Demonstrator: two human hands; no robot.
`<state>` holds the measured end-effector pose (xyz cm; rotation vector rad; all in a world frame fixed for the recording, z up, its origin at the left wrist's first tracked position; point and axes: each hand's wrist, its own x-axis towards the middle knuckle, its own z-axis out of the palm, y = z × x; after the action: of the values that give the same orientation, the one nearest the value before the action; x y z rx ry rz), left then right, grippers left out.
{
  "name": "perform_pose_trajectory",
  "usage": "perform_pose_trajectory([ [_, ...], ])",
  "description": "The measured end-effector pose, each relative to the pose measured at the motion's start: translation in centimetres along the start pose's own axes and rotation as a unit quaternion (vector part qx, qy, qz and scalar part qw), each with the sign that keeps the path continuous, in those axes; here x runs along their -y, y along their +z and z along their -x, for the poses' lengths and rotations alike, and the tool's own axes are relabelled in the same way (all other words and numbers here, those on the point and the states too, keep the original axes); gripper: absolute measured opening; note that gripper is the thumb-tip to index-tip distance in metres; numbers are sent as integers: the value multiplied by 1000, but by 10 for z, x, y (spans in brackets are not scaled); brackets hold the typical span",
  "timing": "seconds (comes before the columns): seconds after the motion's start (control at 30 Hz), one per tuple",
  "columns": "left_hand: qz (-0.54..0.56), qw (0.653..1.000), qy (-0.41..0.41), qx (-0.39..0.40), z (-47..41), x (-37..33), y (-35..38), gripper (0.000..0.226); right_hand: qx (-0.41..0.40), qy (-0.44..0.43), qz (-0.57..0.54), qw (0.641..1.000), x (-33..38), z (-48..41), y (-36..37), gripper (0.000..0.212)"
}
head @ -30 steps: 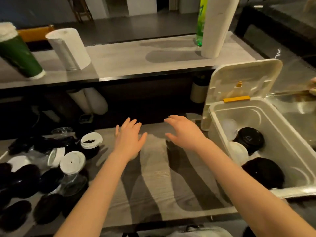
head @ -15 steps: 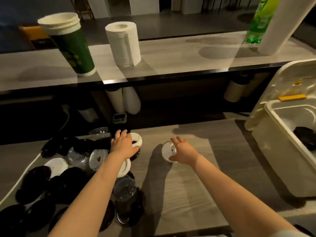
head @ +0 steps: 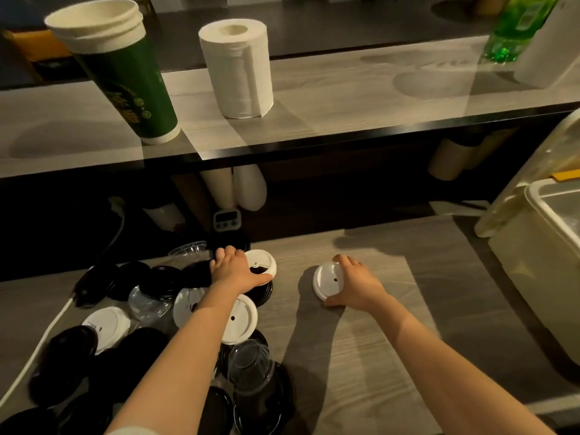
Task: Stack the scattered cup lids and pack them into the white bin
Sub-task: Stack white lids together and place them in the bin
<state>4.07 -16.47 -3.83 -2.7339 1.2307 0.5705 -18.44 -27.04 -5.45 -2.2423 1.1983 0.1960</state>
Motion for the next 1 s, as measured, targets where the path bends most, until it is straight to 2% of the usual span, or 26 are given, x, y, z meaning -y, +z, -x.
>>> perform_pose_trajectory([
  [0.23, 118, 991, 7, -58, 7, -5, -10, 86, -79, -19, -181, 980, 14, 7, -12, 88],
  [0.37, 303, 948, 50, -82, 23, -17, -30, 80, -126, -50, -270, 953, 25, 18, -39, 88],
  [0.43, 347, 929, 75, -99, 34, -27, -40, 79, -146, -57, -285, 946, 29, 29, -59, 90],
  [0.67, 374, 902, 170, -132, 68, -96, -67, 79, -246, -46, -281, 927, -3, 75, -125, 92],
  [0.87, 384, 885, 232, -122, 95, -191, -72, 79, -311, -27, -250, 916, -77, 123, -170, 88],
  [1.0, 369, 889, 246, -112, 109, -251, -62, 81, -324, -13, -252, 912, -137, 144, -197, 87],
])
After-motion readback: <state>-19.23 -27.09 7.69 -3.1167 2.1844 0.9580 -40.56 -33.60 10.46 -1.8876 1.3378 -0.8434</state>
